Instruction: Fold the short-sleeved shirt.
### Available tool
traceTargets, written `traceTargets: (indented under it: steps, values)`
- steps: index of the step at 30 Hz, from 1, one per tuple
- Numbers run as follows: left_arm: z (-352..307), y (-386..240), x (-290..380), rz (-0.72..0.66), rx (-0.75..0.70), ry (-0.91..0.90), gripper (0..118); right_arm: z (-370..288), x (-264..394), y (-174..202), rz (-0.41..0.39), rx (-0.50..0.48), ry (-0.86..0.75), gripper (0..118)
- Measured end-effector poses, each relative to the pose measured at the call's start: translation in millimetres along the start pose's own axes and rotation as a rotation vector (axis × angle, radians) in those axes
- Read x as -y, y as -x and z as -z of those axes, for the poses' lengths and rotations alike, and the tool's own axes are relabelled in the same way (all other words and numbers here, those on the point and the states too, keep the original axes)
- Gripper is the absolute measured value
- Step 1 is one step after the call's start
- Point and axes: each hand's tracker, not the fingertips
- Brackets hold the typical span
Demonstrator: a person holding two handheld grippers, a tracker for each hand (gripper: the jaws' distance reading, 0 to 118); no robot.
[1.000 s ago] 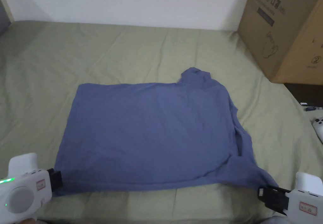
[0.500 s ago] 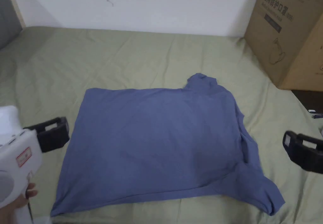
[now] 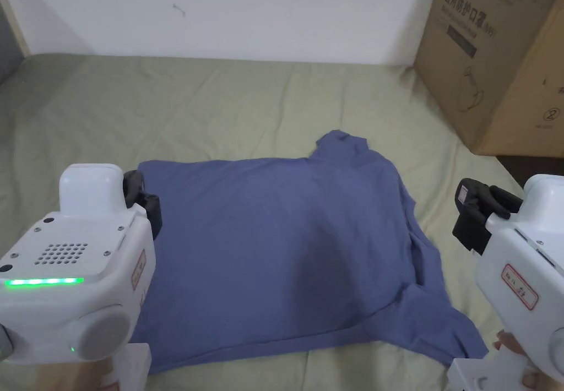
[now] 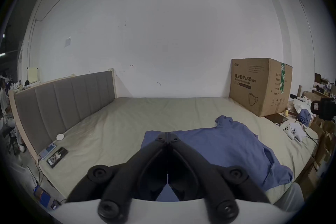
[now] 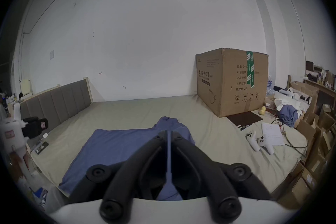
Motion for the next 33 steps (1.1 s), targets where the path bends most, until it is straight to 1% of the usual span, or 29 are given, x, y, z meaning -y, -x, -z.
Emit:
traceTargets:
  steps: [2, 6, 8, 10, 11, 12, 13, 14, 15, 16, 17, 21, 24, 26, 28, 29, 30, 31, 32, 33]
  values:
    - [-1, -1, 1, -0.029, 0.016, 0.028, 0, -1, 0, 7, 0.009, 0.009, 0.006, 0]
    - [2, 11, 3, -0.015, 0.003, 0.077, 0, 0, 0, 8, 0.038, 0.008, 0.024, 0]
    - [5, 21, 1, -0.001, 0.004, 0.175, 0, 0, 1, 7, 0.048, 0.001, 0.030, 0]
    - [7, 31, -1, -0.032, 0.009, 0.288, 1, 0, 3, 8, 0.028, 0.003, 0.045, 0]
    - [11, 41, -1, -0.077, 0.019, 0.344, 13, 0, 4, 8, 0.020, 0.003, 0.051, 0]
    - [14, 51, 1, -0.126, 0.021, 0.407, 31, 1, 6, 5, 0.016, 0.004, 0.059, 0]
    - [18, 63, 6, -0.176, 0.046, 0.472, 42, 3, 8, 1, 0.015, 0.003, 0.069, 0]
    - [19, 69, 12, -0.201, 0.041, 0.519, 42, 4, 9, 0, 0.016, 0.002, 0.086, 0]
    - [22, 77, 20, -0.208, 0.022, 0.570, 86, 5, 11, -2, 0.019, 0.001, 0.109, 0]
    - [25, 83, 27, -0.211, 0.002, 0.616, 109, 7, 12, -3, 0.024, 0.000, 0.121, 0]
    - [26, 88, 36, -0.221, -0.015, 0.655, 116, 9, 16, -8, 0.029, 0.003, 0.121, 0]
    - [32, 100, 74, -0.222, -0.063, 0.852, 116, 14, 25, -13, 0.027, 0.018, 0.147, 0]
    - [36, 98, 100, -0.178, -0.092, 0.964, 116, 15, 29, -16, 0.028, 0.028, 0.166, 0]
    - [37, 93, 113, -0.143, -0.120, 1.019, 114, 18, 31, -18, 0.042, 0.030, 0.172, 0]
    - [40, 87, 121, -0.123, -0.123, 1.043, 96, 19, 31, -18, 0.047, 0.030, 0.174, 0]
    - [41, 84, 124, -0.112, -0.119, 1.048, 81, 19, 31, -17, 0.044, 0.033, 0.175, 0]
    - [43, 84, 127, -0.101, -0.116, 1.050, 59, 19, 31, -17, 0.038, 0.034, 0.176, 0]
    - [44, 82, 130, -0.090, -0.105, 1.049, 45, 19, 31, -18, 0.032, 0.036, 0.176, 0]
    - [43, 79, 131, -0.089, -0.090, 1.049, 40, 19, 31, -17, 0.028, 0.040, 0.178, 0]
    - [41, 77, 130, -0.072, -0.090, 1.037, 29, 18, 31, -17, 0.026, 0.043, 0.181, 0]
